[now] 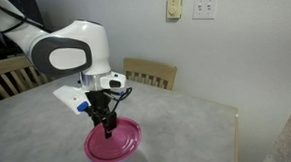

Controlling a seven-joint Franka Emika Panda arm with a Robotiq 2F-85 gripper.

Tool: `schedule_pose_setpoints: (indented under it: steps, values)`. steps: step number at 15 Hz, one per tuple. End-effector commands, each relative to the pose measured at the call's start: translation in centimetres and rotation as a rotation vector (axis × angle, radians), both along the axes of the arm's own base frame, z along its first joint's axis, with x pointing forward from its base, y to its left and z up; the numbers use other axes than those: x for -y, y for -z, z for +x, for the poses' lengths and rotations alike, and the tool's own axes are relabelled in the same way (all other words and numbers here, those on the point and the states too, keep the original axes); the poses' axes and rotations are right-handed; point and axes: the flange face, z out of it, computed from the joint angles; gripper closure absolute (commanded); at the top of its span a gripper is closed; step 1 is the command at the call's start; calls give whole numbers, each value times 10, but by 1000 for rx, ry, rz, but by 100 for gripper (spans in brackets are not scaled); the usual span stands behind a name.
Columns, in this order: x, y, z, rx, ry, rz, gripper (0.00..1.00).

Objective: Remove the lid from the bowl

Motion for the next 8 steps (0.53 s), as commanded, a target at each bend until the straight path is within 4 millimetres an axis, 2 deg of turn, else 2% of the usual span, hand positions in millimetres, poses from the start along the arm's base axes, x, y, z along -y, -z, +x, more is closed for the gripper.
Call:
schedule_pose_setpoints:
  steps: [1, 2, 4, 6, 7, 8]
  values:
    - [2, 0, 5, 6, -1, 5, 36]
    - [2, -1, 6, 9, 0, 2, 35]
    - [2, -2, 6, 10, 0, 0, 38]
    - [2, -2, 7, 9, -1, -1, 62]
    - [2, -2, 7, 9, -2, -1, 63]
    - [2, -3, 7, 11, -3, -1, 70]
